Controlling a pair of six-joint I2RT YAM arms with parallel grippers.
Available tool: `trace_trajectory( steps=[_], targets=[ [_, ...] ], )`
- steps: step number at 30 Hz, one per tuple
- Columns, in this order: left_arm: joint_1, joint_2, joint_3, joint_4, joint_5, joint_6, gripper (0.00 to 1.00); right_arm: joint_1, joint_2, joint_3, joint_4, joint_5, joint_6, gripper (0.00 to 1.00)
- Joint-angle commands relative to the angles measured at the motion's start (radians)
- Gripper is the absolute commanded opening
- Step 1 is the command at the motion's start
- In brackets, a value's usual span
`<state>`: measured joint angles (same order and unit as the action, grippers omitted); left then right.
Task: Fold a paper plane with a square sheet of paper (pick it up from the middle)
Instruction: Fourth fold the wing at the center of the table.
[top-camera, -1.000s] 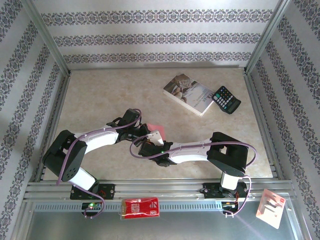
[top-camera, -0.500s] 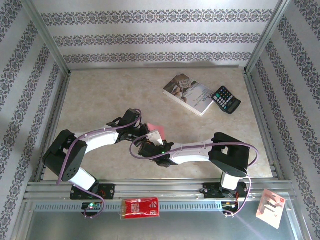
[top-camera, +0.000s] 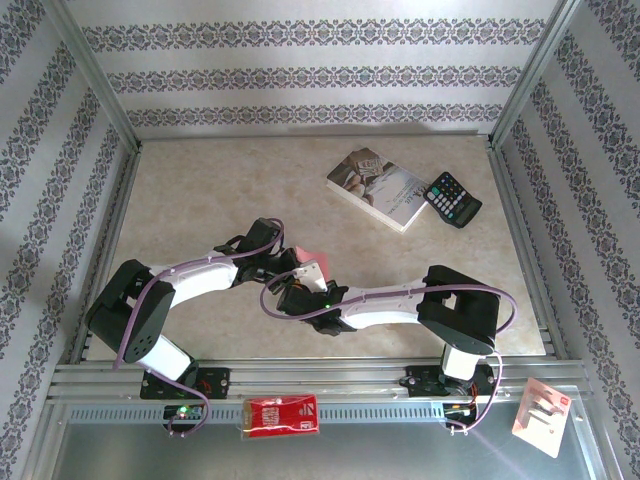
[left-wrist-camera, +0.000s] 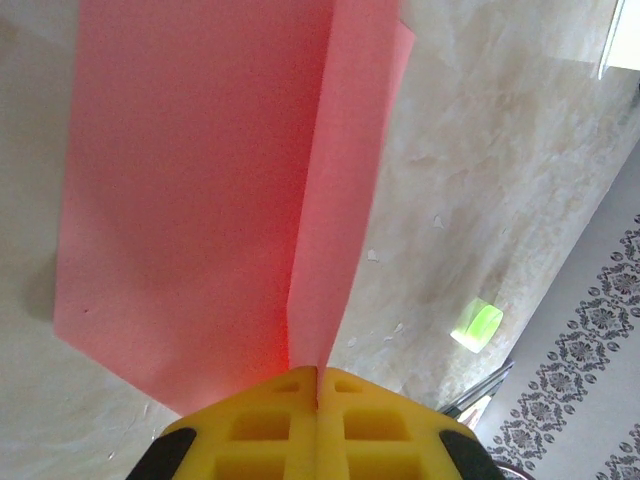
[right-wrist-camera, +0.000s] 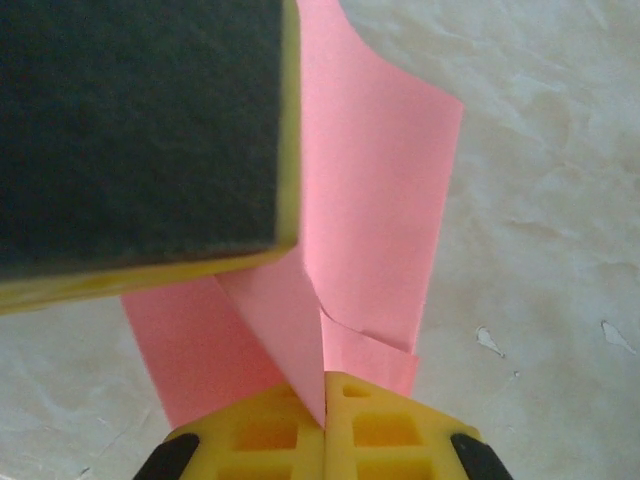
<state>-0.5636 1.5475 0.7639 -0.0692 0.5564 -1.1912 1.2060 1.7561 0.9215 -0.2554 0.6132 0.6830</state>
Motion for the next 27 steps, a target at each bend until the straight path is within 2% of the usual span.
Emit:
trace_trajectory(
  steps=[1, 3, 9, 12, 17, 21, 27],
  targets=[
    [-0.015, -0.004, 0.016, -0.013, -0.007, -0.015, 0.0, -0.022, -0.046, -0.054, 0.048, -0.005, -0.004, 0.0],
    [-0.011, -0.013, 0.024, -0.029, -0.017, 0.0, 0.06, -0.035, -0.085, -0.105, 0.12, -0.039, -0.027, 0.0],
    [0.034, -0.069, 0.033, -0.061, -0.032, 0.043, 0.37, -0.091, -0.193, -0.228, 0.296, -0.206, -0.101, 0.0],
    [0.061, -0.121, 0.027, -0.078, -0.056, 0.073, 0.43, -0.119, -0.215, -0.264, 0.356, -0.3, -0.107, 0.0],
    [0.077, -0.194, -0.043, -0.044, -0.099, 0.061, 0.43, -0.167, -0.248, -0.32, 0.455, -0.429, -0.064, 0.0],
    [0.072, -0.205, -0.097, 0.009, -0.095, 0.046, 0.35, -0.205, -0.259, -0.357, 0.522, -0.505, -0.007, 0.0],
    [0.051, -0.125, -0.081, 0.05, -0.055, 0.074, 0.18, -0.248, -0.264, -0.412, 0.608, -0.574, 0.075, 0.0]
  ],
)
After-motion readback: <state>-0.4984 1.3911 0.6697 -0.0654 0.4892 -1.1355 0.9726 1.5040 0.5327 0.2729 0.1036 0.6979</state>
